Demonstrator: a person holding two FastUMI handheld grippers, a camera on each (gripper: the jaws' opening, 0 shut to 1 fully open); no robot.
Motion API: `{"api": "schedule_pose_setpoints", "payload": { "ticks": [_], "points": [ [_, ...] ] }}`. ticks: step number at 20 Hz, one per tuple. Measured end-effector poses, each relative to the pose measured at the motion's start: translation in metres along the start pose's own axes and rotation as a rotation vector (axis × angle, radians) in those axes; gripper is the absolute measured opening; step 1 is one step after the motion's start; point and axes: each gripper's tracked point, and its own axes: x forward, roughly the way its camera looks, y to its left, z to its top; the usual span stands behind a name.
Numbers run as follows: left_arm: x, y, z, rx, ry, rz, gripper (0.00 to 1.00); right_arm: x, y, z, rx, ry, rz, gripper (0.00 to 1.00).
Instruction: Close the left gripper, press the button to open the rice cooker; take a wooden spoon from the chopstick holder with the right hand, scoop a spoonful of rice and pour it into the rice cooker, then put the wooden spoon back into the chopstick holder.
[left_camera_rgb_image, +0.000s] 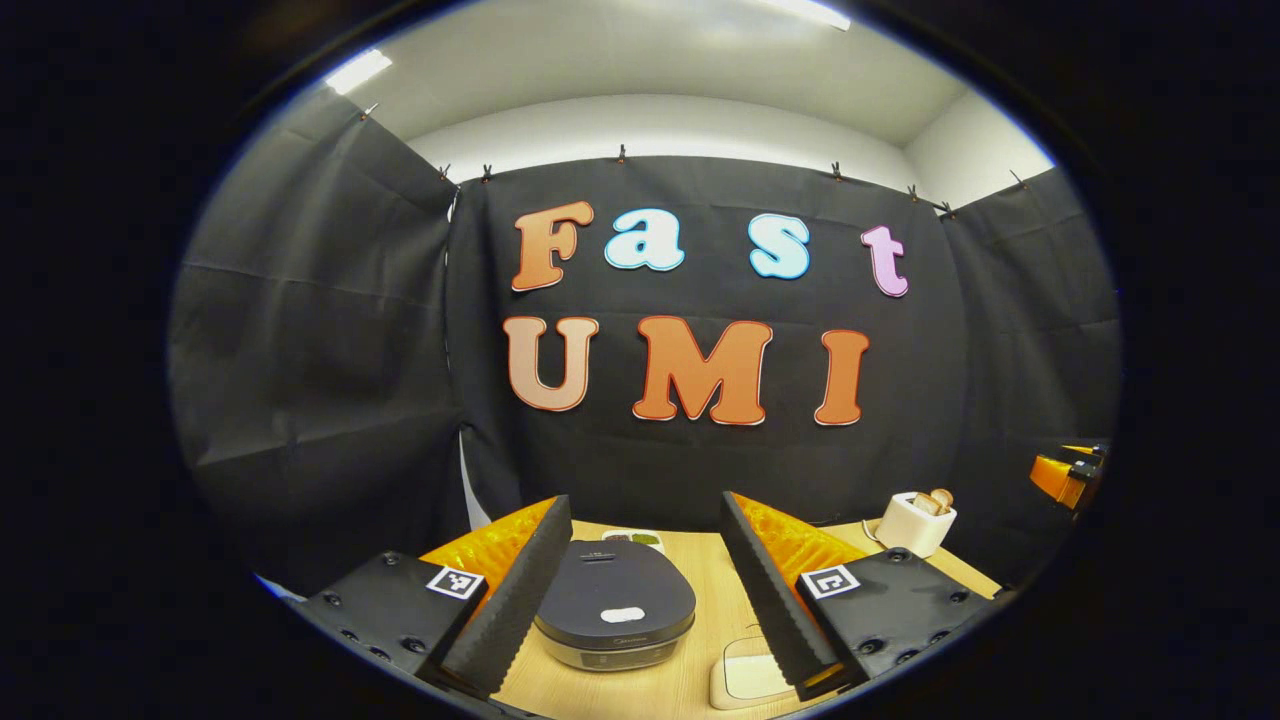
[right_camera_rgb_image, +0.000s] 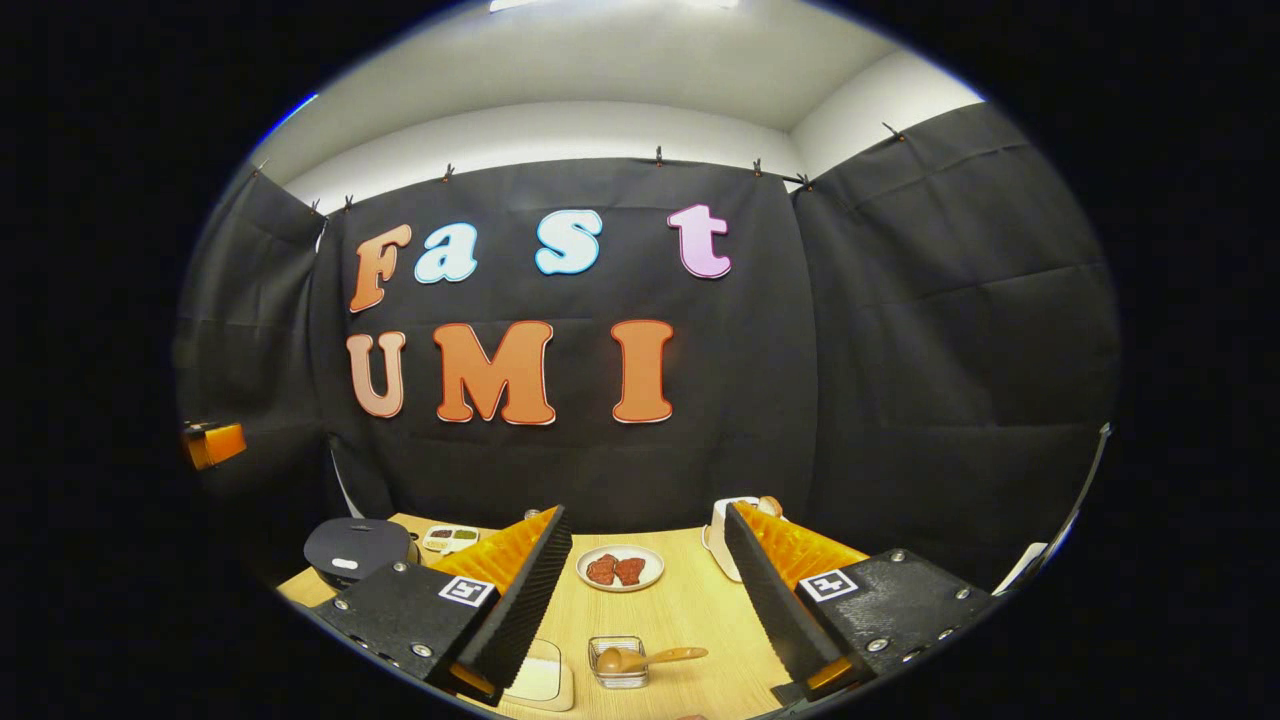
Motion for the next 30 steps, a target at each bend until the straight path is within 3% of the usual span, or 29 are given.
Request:
{"api": "schedule_pose_setpoints", "payload": {
  "ticks": [4,9,10,12,17,21,26,27,28,30],
  "points": [
    [-0.001,0.003,0.001,0.025,-0.005,0.001,0.72,0.0,0.005,-0.004,-0.009,0.007,0.015,0.95],
    [0.002,-0.011,-0.002,0.038,0.021,-0.055,0.16,0.002,0.005,-0.004,-0.023,0.007,0.015,0.95],
    [0.004,-0.005,-0.002,0.048,0.035,-0.025,0.17,0.002,0.004,-0.004,-0.022,0.008,0.014,0.95],
    [0.004,-0.018,-0.009,0.035,0.034,-0.035,0.02,0.002,0.003,-0.006,-0.019,0.015,0.012,0.95],
    [0.026,-0.01,-0.03,0.04,0.082,-0.058,0.06,0.005,0.001,-0.009,-0.02,0.026,0.001,0.95],
    [0.052,-0.005,-0.077,0.023,0.194,-0.073,0.02,0.005,-0.002,-0.014,-0.024,0.04,-0.005,0.95],
    [0.08,0.01,-0.135,0.004,0.317,-0.064,0.04,0.006,-0.011,-0.025,-0.032,0.065,-0.028,0.95],
    [0.085,0.012,-0.145,0.012,0.34,-0.065,0.04,0.006,-0.013,-0.028,-0.03,0.073,-0.033,1.0],
    [0.087,0.012,-0.162,0.021,0.383,-0.071,0.04,0.006,-0.015,-0.031,-0.028,0.081,-0.038,0.95],
    [0.097,0.014,-0.186,0.013,0.428,-0.076,0.04,0.005,-0.018,-0.037,-0.025,0.1,-0.046,0.95]
  ]
}}
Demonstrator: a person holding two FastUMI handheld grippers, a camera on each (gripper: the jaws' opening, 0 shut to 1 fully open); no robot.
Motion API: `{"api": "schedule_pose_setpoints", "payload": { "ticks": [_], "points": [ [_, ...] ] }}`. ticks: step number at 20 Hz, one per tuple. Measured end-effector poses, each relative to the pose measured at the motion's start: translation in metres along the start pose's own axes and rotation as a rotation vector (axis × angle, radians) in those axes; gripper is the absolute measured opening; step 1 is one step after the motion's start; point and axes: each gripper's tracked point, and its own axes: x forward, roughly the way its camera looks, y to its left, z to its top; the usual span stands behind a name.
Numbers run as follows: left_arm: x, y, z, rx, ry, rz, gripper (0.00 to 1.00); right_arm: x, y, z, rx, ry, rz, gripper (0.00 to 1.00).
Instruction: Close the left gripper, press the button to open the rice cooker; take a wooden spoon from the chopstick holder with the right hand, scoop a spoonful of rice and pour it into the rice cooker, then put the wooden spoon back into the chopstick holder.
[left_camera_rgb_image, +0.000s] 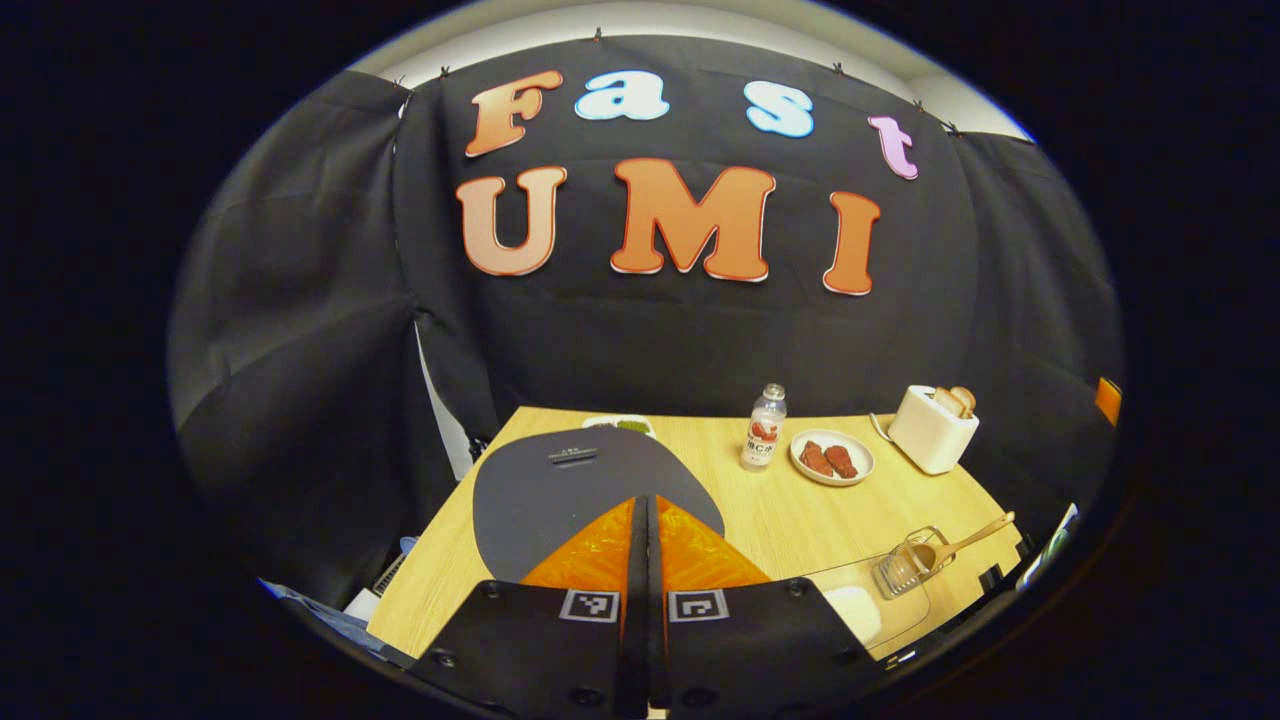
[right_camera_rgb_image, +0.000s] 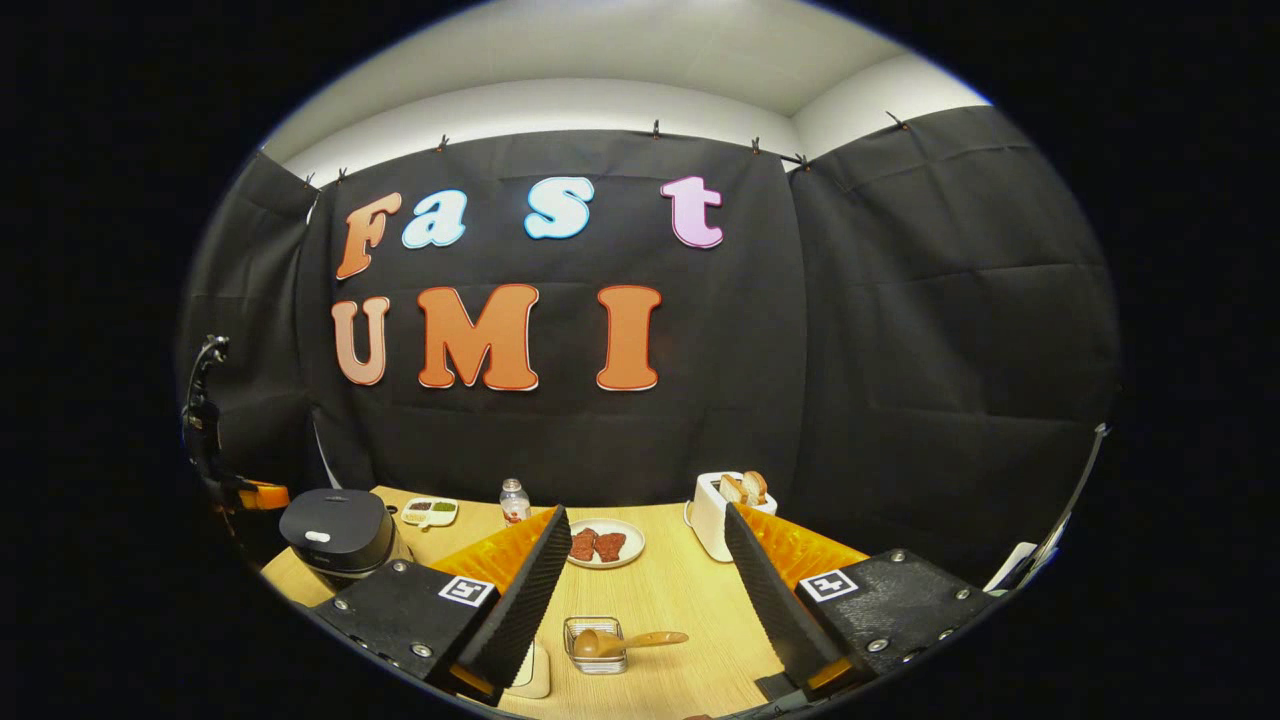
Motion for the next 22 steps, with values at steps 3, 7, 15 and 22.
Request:
{"api": "schedule_pose_setpoints", "payload": {
  "ticks": [3,7,15,22],
  "points": [
    [0.025,0.007,-0.017,-0.004,0.053,0.005,0.04,0.0,-0.002,-0.002,0.0,0.01,-0.003,0.95],
    [0.045,0.007,-0.046,0.0,0.124,0.002,0.04,-0.002,-0.009,-0.006,0.001,0.018,-0.022,0.95],
    [0.049,0.013,-0.061,-0.081,0.17,0.011,0.05,-0.001,-0.014,-0.013,0.01,0.034,-0.041,0.95],
    [0.042,0.01,-0.051,0.0,0.132,0.015,0.04,0.003,-0.013,-0.023,0.029,0.045,-0.018,0.95]
  ]
}}
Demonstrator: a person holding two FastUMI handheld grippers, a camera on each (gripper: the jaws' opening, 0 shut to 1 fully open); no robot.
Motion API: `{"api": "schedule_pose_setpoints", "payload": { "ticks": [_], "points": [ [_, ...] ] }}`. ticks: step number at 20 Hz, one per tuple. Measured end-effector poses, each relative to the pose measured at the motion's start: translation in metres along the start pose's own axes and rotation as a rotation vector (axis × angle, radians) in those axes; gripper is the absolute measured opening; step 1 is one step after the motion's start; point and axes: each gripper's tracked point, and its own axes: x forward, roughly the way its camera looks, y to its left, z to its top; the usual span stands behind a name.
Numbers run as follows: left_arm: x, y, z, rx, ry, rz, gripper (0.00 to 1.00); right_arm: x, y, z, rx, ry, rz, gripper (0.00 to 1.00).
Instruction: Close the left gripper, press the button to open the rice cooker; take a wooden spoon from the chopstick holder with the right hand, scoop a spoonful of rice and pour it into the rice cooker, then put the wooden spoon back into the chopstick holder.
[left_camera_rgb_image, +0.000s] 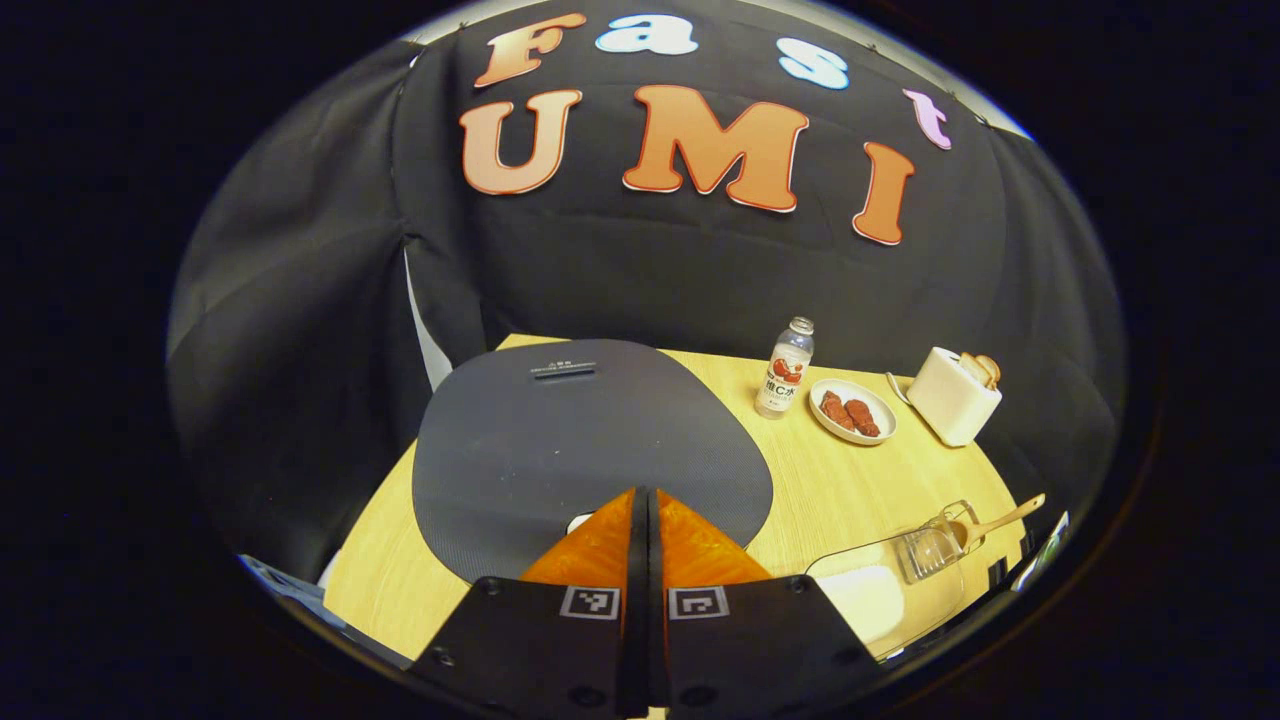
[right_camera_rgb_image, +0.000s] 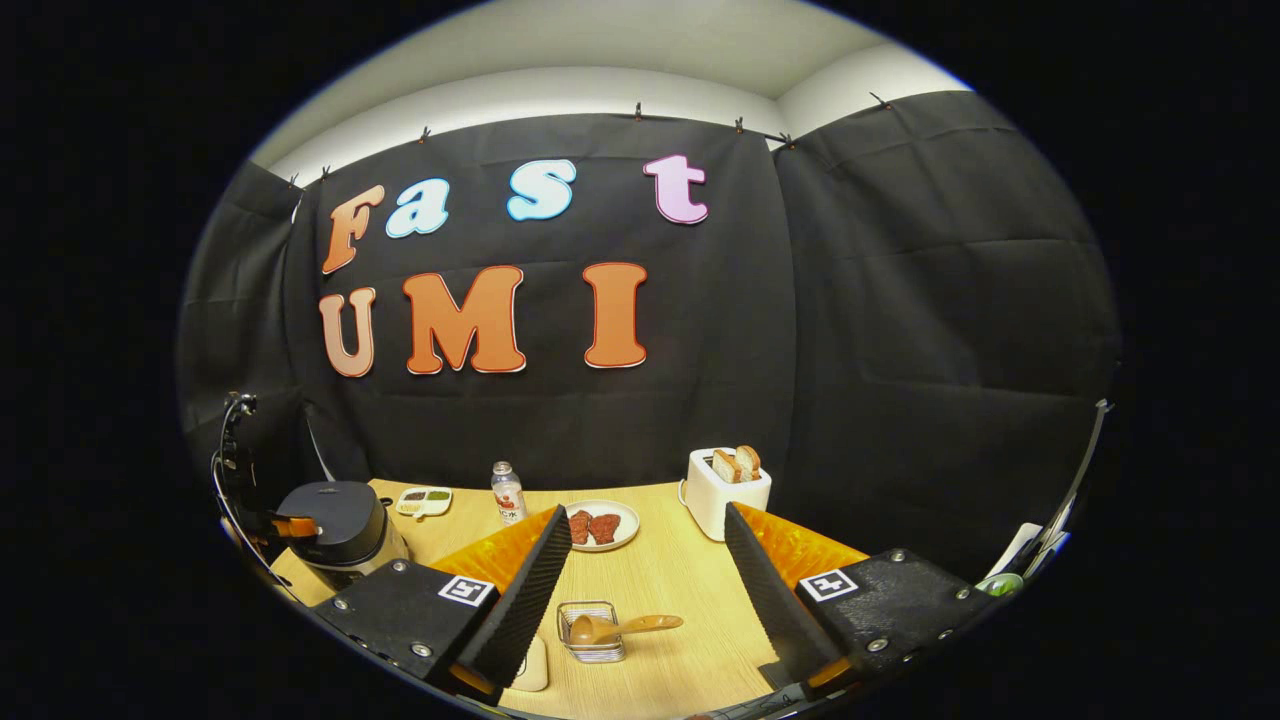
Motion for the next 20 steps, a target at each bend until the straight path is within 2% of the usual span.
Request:
{"api": "schedule_pose_setpoints", "payload": {
  "ticks": [3,5,8,14,18,20],
  "points": [
    [-0.022,0.001,0.045,0.053,-0.124,0.043,0.01,0.003,-0.008,-0.011,0.008,0.013,-0.01,0.95],
    [-0.05,0.0,0.088,0.064,-0.237,0.065,0.04,0.006,-0.009,-0.019,0.024,0.028,-0.008,0.95],
    [-0.084,-0.008,0.129,0.047,-0.327,0.042,0.04,0.01,-0.012,-0.029,0.041,0.043,-0.003,0.95],
    [-0.13,-0.015,0.157,0.056,-0.404,0.054,0.04,0.025,-0.011,-0.049,0.035,0.007,0.018,0.95],
    [-0.149,-0.019,0.167,-0.009,-0.417,0.054,0.05,0.037,-0.009,-0.086,0.088,0.07,0.046,0.95],
    [-0.165,-0.02,0.179,-0.025,-0.455,0.06,0.1,0.045,-0.012,-0.099,0.126,0.095,0.043,0.95]
  ]
}}
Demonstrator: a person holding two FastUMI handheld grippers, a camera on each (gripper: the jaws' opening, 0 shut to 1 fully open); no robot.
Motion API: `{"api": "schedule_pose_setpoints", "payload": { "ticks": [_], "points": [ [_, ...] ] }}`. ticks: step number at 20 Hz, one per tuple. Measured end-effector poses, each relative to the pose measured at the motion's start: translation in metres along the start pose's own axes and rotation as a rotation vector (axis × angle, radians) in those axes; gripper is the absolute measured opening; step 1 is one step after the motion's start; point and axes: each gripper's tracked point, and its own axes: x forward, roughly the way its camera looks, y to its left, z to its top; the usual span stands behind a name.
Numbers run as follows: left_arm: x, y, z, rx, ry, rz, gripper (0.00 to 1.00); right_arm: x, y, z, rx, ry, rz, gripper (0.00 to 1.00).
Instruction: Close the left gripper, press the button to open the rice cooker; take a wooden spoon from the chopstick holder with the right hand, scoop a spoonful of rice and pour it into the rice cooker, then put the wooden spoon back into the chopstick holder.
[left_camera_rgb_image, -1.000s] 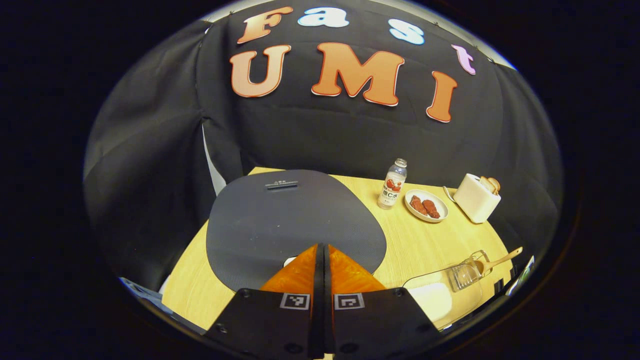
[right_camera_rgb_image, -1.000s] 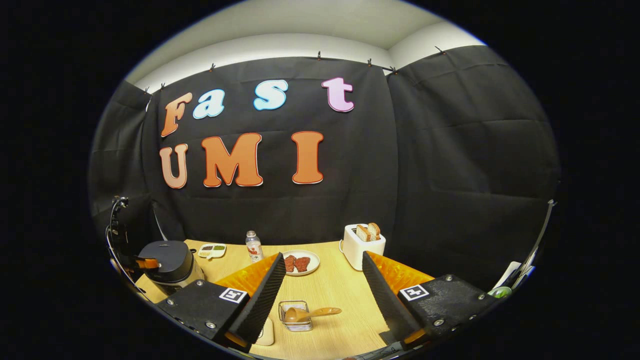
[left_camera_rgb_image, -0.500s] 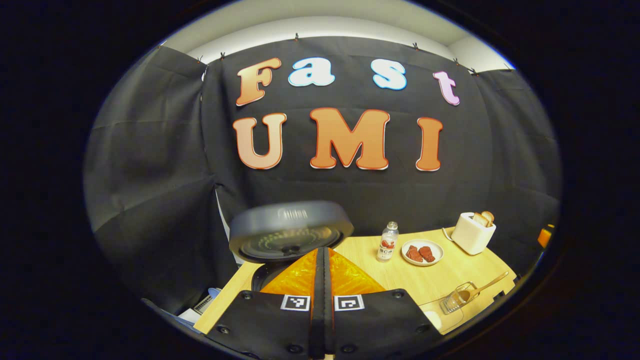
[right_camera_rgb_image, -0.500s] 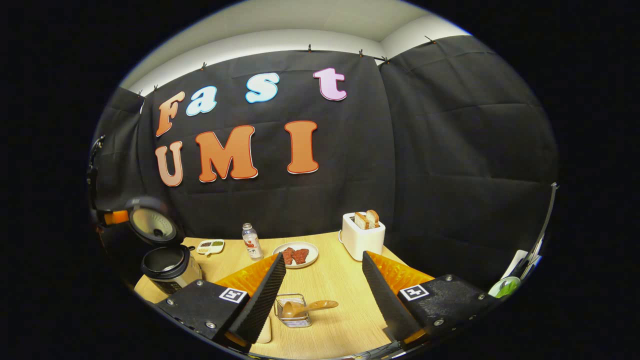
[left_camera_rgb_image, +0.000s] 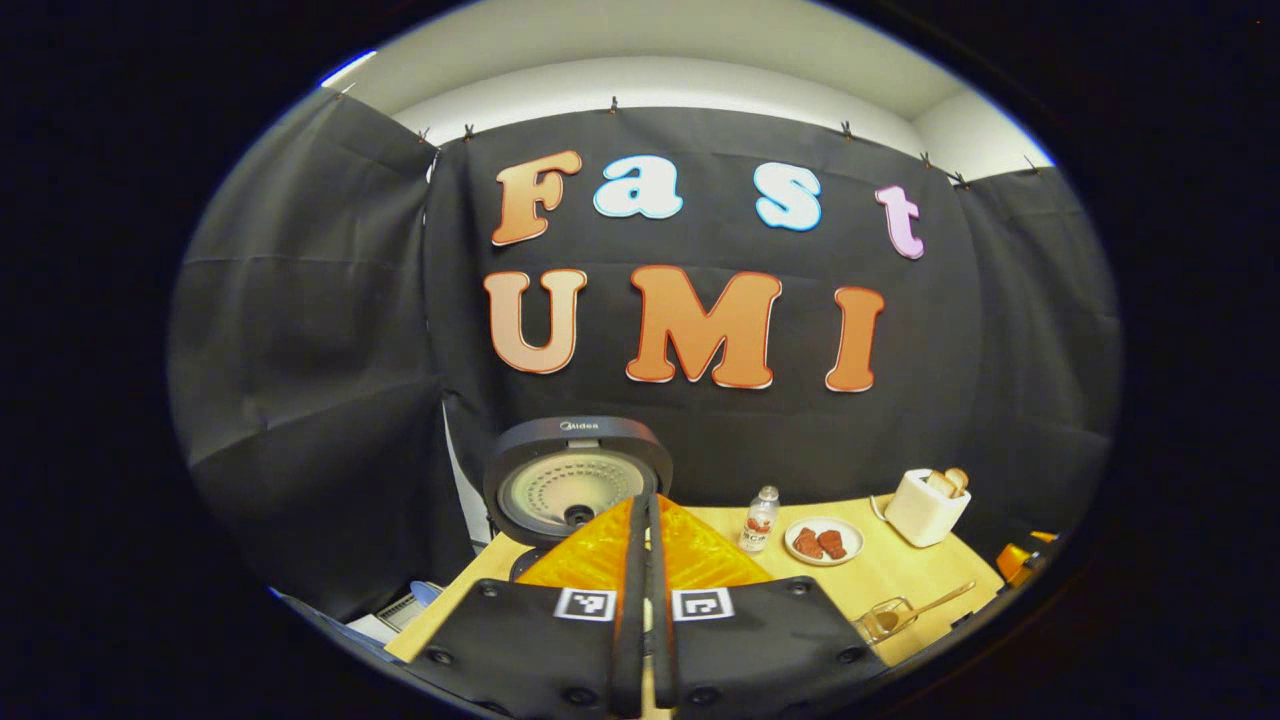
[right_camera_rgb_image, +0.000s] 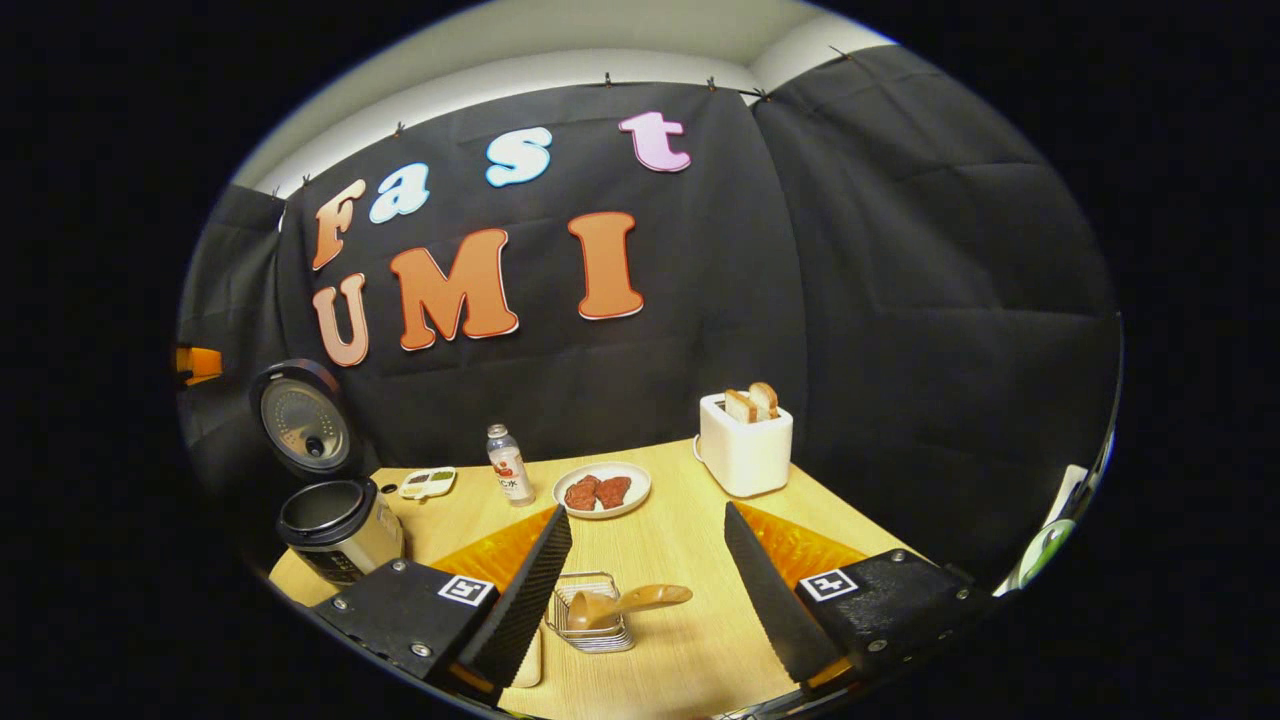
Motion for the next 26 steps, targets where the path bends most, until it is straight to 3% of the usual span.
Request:
{"api": "schedule_pose_setpoints", "payload": {
  "ticks": [1,2,5,10,13,15,22,23,25,26],
  "points": [
    [-0.002,0.004,0.009,-0.002,-0.027,0.012,0.3,0.005,-0.002,-0.007,0.024,0.017,-0.001,0.95],
    [-0.01,0.007,0.018,0.003,-0.052,0.031,0.32,0.01,-0.004,-0.017,0.049,0.037,-0.001,0.95],
    [-0.029,0.005,0.036,0.015,-0.092,0.04,0.66,0.021,-0.012,-0.049,0.103,0.111,-0.016,0.95],
    [-0.054,0.022,0.064,0.056,-0.179,0.154,1.0,0.028,-0.003,-0.086,0.143,0.196,0.026,0.95],
    [-0.064,0.023,0.063,0.071,-0.176,0.196,1.0,0.03,0.002,-0.097,0.193,0.228,0.055,0.92],
    [-0.068,0.025,0.058,0.065,-0.159,0.209,1.0,0.033,0.005,-0.105,0.233,0.253,0.068,0.83],
    [-0.08,0.034,0.049,0.056,-0.133,0.252,0.98,0.035,0.016,-0.107,0.316,0.311,0.107,0.37],
    [-0.083,0.037,0.05,0.053,-0.133,0.257,0.97,0.036,0.019,-0.105,0.332,0.323,0.119,0.36],
    [-0.085,0.043,0.05,0.043,-0.133,0.271,0.98,0.038,0.024,-0.1,0.359,0.34,0.132,0.23],
    [-0.086,0.049,0.048,0.039,-0.13,0.277,0.98,0.043,0.032,-0.098,0.358,0.345,0.139,0.23]
  ]
}}
